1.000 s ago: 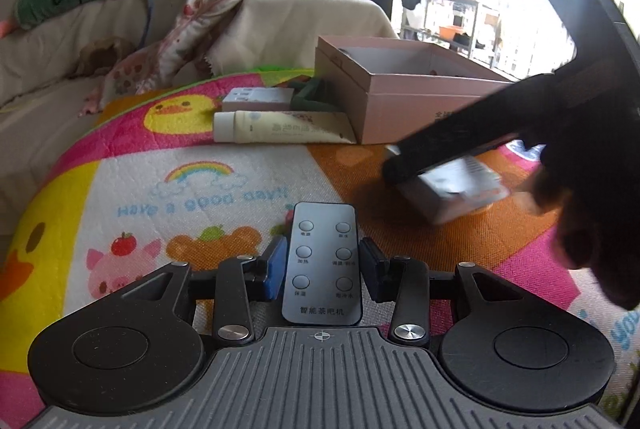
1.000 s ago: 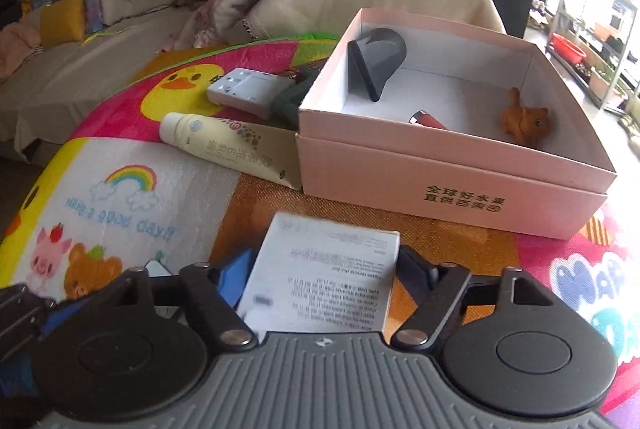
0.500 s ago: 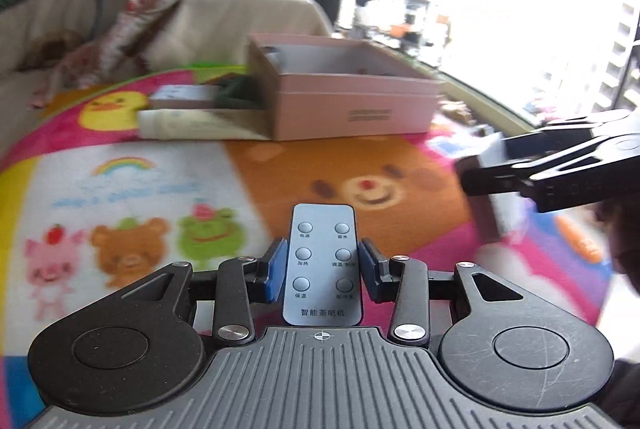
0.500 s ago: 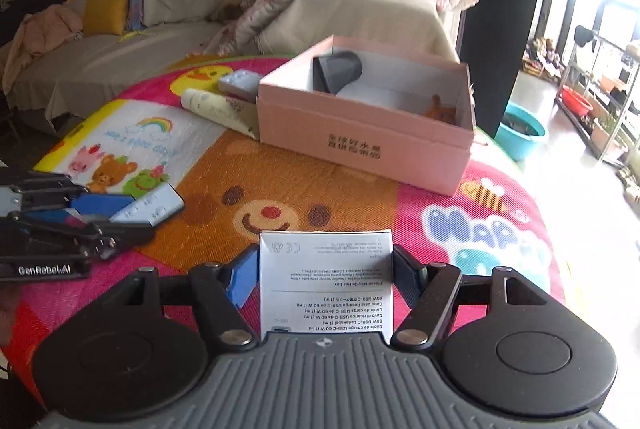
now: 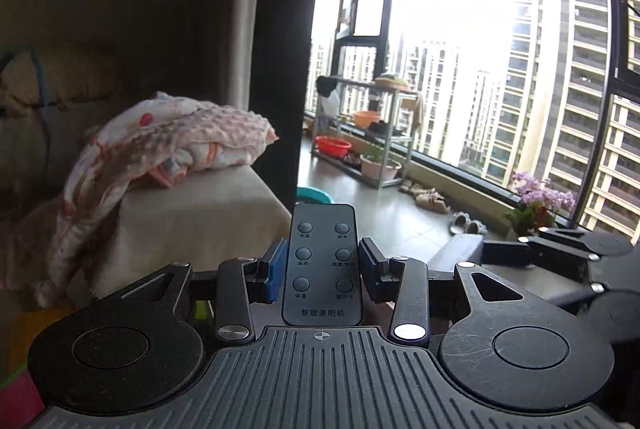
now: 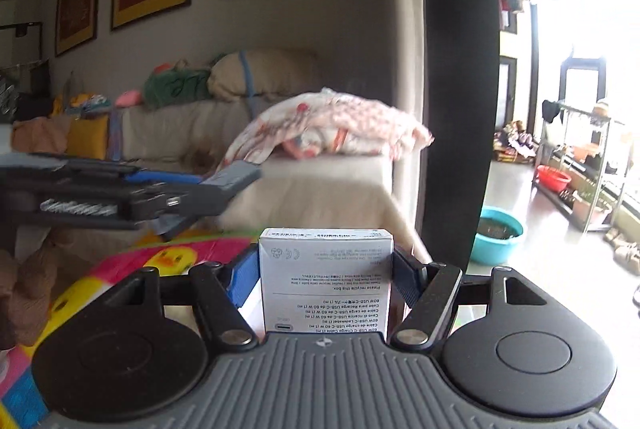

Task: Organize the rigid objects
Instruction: 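Carry the remote and charger box into the pink box, opening both tools, then grasp the teal plastic part with the right tool while the left tool reaches for the cream tube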

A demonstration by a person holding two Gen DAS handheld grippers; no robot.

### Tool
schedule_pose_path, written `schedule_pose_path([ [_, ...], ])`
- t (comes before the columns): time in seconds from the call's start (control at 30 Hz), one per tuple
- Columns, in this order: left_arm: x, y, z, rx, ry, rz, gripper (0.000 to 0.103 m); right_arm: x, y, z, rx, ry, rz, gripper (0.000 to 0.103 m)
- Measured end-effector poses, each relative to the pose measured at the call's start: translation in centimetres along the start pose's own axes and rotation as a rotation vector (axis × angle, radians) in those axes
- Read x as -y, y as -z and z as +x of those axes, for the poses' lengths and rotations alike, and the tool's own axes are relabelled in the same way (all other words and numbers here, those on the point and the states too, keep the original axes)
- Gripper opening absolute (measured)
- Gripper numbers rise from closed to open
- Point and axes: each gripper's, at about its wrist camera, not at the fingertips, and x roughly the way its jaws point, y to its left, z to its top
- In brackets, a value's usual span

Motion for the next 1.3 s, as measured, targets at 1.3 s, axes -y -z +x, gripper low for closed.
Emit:
schedule_pose_path([
  [1.3,-14.3,14.9,-3.0,-0.146,-0.168,-0.046,0.042,-3.2,14.2,5.3,-0.279,-0.105,0.051,0.091],
])
